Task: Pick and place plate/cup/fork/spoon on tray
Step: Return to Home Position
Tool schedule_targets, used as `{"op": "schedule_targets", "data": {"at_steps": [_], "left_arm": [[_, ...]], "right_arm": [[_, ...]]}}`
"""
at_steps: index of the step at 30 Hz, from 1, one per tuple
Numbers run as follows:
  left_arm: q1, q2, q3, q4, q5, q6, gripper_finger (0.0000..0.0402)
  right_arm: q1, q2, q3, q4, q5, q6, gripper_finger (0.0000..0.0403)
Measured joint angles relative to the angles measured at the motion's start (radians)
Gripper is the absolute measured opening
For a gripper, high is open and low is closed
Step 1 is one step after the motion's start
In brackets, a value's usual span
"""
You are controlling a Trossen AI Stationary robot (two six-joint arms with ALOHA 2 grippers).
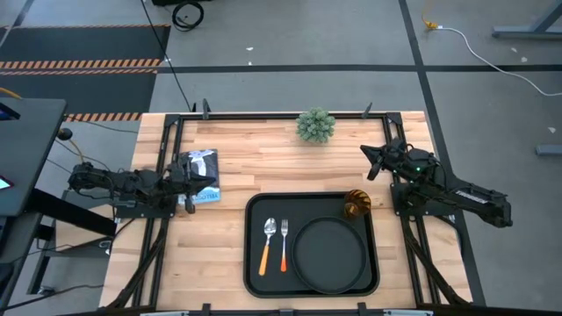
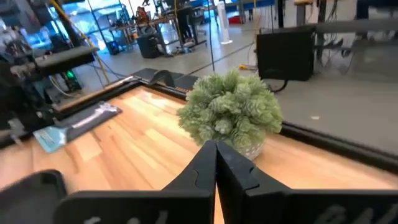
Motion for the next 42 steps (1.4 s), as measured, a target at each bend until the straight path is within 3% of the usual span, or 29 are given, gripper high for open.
{"op": "schedule_targets", "data": {"at_steps": [7, 42], "left_arm": [[0.0, 0.0, 0.0, 0.0, 0.0, 0.071, 0.0028], [0.0, 0.0, 0.0, 0.002, 0.0, 0.059, 0.0025]], "right_arm": [[0.0, 0.0, 0.0, 0.004, -0.001, 0.053, 0.0012], [0.0, 0.0, 0.0, 0.009, -0.004, 0.053, 0.0013]]}}
